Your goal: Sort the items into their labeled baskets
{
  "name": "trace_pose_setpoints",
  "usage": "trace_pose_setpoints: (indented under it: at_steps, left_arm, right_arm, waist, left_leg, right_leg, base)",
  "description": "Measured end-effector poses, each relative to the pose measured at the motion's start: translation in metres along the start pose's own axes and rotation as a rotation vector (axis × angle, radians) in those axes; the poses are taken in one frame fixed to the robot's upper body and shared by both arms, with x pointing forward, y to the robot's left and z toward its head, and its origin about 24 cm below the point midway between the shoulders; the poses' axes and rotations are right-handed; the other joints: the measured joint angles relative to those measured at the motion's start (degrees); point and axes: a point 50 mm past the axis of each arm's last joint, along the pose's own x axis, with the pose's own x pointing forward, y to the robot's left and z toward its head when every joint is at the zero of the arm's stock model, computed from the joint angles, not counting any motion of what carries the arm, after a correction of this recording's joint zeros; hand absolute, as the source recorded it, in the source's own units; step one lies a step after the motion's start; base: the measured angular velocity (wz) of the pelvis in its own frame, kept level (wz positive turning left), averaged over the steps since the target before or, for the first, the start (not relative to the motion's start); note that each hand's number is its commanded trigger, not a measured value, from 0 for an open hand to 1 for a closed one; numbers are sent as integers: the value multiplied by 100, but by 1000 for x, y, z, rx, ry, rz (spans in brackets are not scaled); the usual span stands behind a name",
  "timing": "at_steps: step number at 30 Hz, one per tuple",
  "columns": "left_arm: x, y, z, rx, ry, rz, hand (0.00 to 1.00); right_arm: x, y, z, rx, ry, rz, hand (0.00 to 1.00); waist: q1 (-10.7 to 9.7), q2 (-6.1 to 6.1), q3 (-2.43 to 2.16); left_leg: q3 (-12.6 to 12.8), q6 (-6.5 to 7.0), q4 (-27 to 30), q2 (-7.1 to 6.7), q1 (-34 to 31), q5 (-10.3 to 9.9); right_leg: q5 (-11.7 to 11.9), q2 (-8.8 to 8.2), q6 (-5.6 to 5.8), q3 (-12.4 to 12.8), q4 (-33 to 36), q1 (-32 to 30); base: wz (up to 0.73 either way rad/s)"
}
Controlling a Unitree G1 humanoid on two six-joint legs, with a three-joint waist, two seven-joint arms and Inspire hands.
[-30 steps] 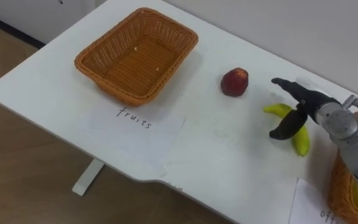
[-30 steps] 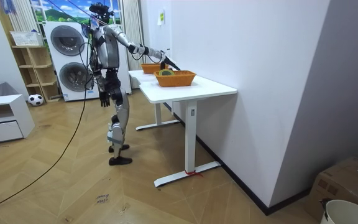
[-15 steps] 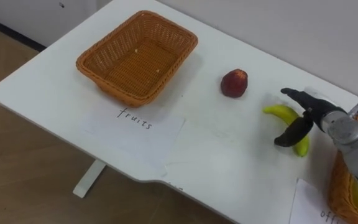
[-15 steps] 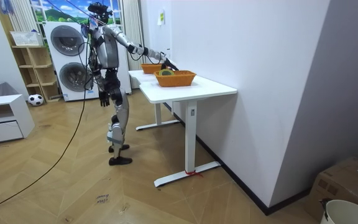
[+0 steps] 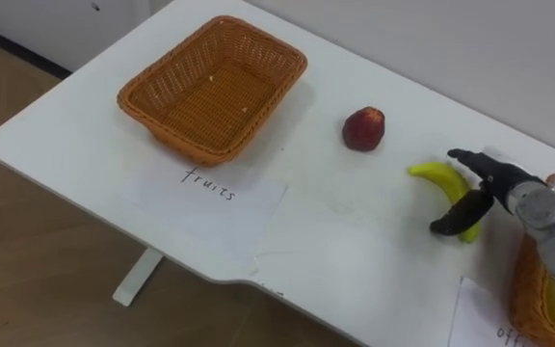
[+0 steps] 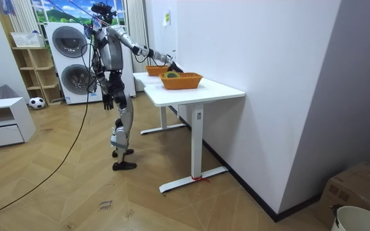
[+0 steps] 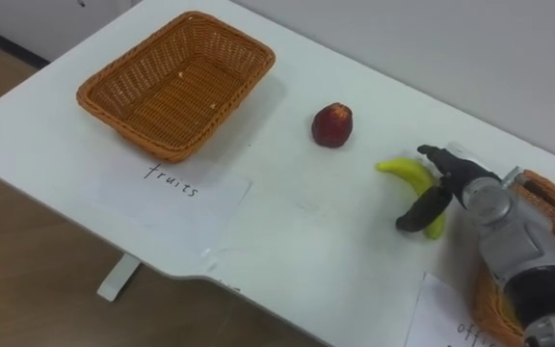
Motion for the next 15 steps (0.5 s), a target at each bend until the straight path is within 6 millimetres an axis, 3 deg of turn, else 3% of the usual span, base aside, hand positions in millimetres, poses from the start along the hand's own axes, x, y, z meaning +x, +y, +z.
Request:
trace_pose_setpoints:
  at_steps: [15]
  left_arm:
    - [1,-2,6,1,6,-29,0]
  right_arm:
    - [2,8,-11,109,45,150,0]
  waist:
    - [55,38,30]
  left_leg:
    - [2,-2,-1,-2,2,-3]
  right_leg:
    - [1,9,-1,-3,4,41]
  base:
    - [0]
